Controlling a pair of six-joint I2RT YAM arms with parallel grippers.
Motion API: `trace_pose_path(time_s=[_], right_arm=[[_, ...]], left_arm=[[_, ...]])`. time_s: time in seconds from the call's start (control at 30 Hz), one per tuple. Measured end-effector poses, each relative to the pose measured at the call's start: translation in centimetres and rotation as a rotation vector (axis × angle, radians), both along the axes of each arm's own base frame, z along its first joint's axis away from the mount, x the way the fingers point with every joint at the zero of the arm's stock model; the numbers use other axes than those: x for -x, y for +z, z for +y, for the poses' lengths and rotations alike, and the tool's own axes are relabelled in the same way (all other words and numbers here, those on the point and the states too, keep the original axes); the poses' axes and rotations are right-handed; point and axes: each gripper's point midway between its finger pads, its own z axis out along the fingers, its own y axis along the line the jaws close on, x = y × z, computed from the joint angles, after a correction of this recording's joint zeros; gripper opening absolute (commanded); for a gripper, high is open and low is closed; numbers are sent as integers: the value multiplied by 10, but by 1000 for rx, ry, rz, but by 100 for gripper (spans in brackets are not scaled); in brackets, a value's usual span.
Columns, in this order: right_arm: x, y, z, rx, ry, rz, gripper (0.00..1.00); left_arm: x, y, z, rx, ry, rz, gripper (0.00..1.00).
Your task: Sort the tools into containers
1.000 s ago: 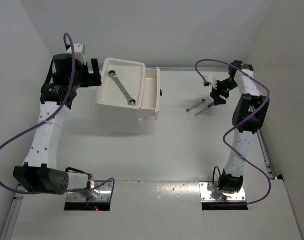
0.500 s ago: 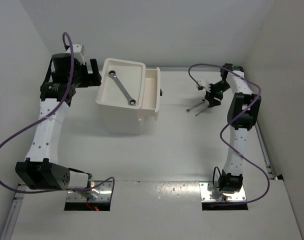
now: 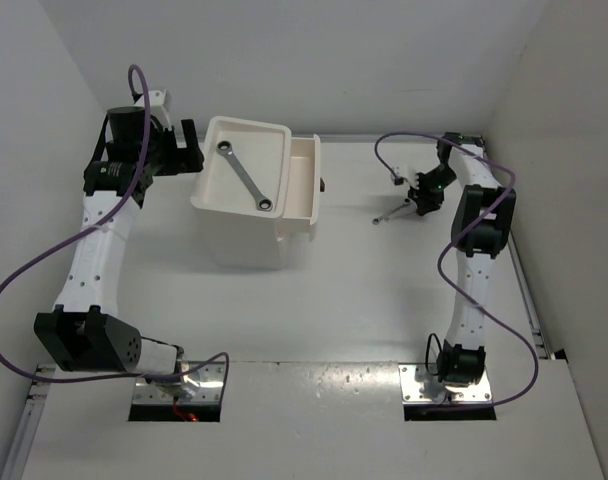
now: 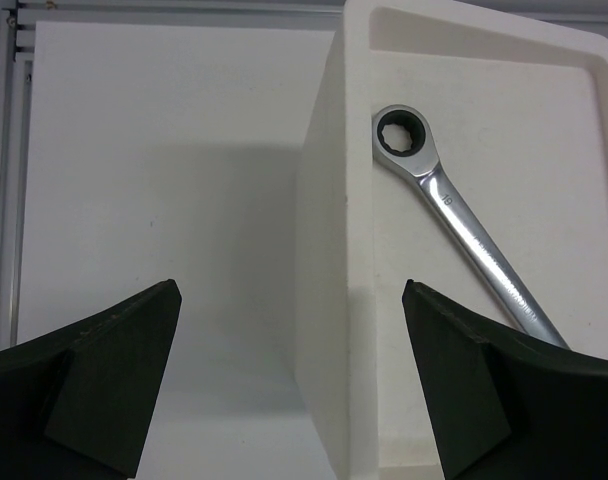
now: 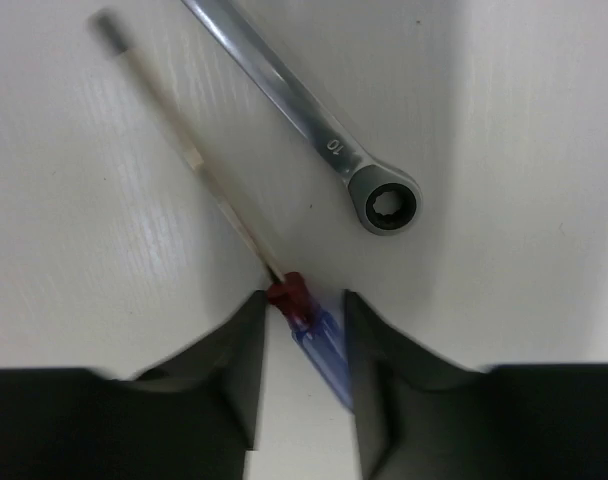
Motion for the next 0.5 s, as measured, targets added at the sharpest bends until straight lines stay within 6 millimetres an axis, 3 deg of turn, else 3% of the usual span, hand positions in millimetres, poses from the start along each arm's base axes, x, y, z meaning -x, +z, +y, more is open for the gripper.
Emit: trace_pose_path(time_s=[0.1,0.27,0.33,0.5], right_arm=[[1,0,-1,8,2,4,9],[11,0,1,2,-2,18,2],[31,3,6,-16,-2,48,2],[114,31,27,-79,31,133,0]], left_arm=[[0,0,1,3,1,0,100],[0,0,3,3,8,0,100],[0,0,2,5,4,0,100],[2,-2,0,11,-6,3,100]])
